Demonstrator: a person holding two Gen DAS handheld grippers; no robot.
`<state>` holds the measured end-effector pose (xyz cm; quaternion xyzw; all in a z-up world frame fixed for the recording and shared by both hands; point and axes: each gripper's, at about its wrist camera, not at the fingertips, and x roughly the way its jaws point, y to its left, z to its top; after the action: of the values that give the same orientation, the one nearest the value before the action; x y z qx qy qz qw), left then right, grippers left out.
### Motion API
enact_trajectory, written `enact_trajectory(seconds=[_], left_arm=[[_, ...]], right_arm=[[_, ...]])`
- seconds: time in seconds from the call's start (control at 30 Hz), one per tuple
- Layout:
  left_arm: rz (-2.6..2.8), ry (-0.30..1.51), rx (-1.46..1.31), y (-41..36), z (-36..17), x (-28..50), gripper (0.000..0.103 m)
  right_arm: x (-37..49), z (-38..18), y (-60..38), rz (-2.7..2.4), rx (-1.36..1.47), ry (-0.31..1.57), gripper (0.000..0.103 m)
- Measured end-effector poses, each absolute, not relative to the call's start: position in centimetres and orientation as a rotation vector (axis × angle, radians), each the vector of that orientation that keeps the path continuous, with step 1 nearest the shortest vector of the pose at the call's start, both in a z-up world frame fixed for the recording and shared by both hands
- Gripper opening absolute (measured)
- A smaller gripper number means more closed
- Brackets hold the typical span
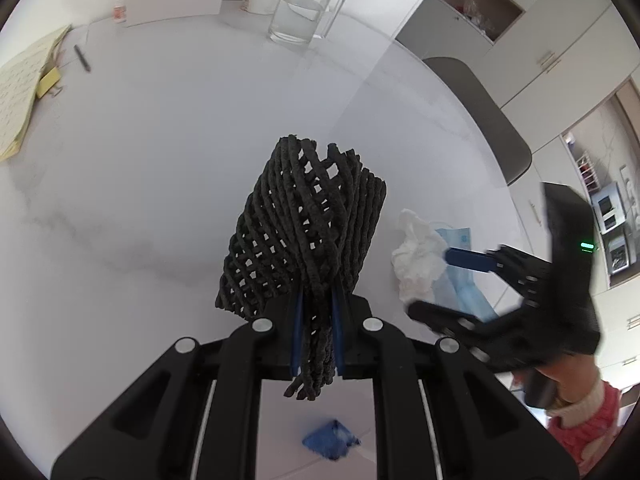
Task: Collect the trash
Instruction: 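Grasp the black mesh pad with left tool while right tool grasps the white tissue, then carry pad and tissue over the wastebasket and open both tools to drop them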
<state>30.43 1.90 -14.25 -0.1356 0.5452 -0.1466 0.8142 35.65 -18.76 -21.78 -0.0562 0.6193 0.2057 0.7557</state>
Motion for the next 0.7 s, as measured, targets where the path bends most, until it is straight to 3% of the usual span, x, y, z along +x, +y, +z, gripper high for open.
enact_trajectory(seconds=[0.1, 0.23, 0.27, 0.7], left_arm=[[-0.297, 1.17, -0.3, 2.7, -14.4, 30.0, 0.012], [-0.285, 1.198, -0.322, 3.7, -14.9, 29.3, 0.012], [-0.28, 1.2, -0.322, 3.9, -14.9, 29.1, 0.012], [-0.241, 1.158, -0.313, 5.7, -12.8, 25.5, 0.012]], right_arm=[[36.2, -22.9, -18.2, 0.404, -0.169, 1.371, 0.073], [36.7, -24.2, -17.8, 0.35, -0.253, 1.393, 0.034], [36.7, -24.4, -17.7, 0.345, -0.261, 1.397, 0.028], [35.6, -20.7, -18.1, 0.374, -0.138, 1.312, 0.025]])
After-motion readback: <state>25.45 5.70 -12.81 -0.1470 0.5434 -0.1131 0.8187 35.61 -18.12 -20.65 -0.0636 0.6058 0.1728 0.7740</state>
